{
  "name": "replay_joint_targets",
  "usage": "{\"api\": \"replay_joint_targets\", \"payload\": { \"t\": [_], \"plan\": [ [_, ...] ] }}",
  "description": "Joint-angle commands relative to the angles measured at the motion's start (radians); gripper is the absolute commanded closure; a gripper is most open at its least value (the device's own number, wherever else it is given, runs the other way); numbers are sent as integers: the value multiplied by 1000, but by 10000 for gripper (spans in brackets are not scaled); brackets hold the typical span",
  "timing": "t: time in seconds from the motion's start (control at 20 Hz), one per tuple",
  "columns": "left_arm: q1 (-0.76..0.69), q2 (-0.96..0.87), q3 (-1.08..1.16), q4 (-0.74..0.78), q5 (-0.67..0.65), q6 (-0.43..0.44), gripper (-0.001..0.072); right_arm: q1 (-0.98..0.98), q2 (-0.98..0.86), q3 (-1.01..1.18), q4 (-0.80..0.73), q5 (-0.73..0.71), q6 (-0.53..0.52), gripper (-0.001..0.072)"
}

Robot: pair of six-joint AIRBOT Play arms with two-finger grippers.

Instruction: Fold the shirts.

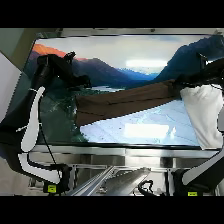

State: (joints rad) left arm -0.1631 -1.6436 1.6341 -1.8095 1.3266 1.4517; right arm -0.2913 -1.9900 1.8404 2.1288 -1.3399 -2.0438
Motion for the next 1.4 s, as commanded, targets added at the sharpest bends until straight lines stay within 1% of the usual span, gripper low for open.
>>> {"api": "replay_joint_targets", "payload": {
  "t": [0.0,0.2,0.3,0.5,0.55,0.6,0.65,0.7,0.75,0.8,0.85,0.9,0.95,1.05,1.15,1.25,1.35],
  "plan": [
    [-19,0,1,1,-18,-1,6,7,-48,9,-5,-3,19,-2],
    [-47,0,2,1,-12,-1,6,6,-88,9,-13,78,46,0],
    [-64,0,1,1,-19,-1,6,10,-103,9,19,55,58,2],
    [-100,0,2,1,-26,0,7,13,-119,9,23,-24,57,15],
    [-107,0,2,0,-27,1,127,13,-119,9,24,-55,57,67],
    [-118,0,2,0,-30,3,345,13,-119,9,23,-93,57,219],
    [-125,0,2,0,-39,3,458,14,-119,9,23,-130,54,254],
    [-133,0,2,0,-50,3,468,14,-119,9,23,-151,54,256],
    [-142,0,2,0,-58,3,469,18,-121,9,23,-167,54,311],
    [-151,0,2,-1,-66,3,470,21,-124,9,23,-181,54,434],
    [-159,0,2,-9,-69,7,631,27,-126,9,23,-185,53,504],
    [-167,0,2,-39,-71,37,686,34,-129,9,24,-178,45,640],
    [-172,0,2,-79,-72,57,687,39,-130,9,24,-172,29,690],
    [-173,-1,1,-160,-84,80,686,48,-122,9,43,-174,32,692],
    [-184,-2,1,-194,-116,89,687,48,-79,9,92,-209,32,692],
    [-215,-25,1,-208,-164,89,687,48,11,9,106,-235,43,692],
    [-276,-81,1,-209,-203,89,687,48,133,9,109,-268,66,692]
  ]
}}
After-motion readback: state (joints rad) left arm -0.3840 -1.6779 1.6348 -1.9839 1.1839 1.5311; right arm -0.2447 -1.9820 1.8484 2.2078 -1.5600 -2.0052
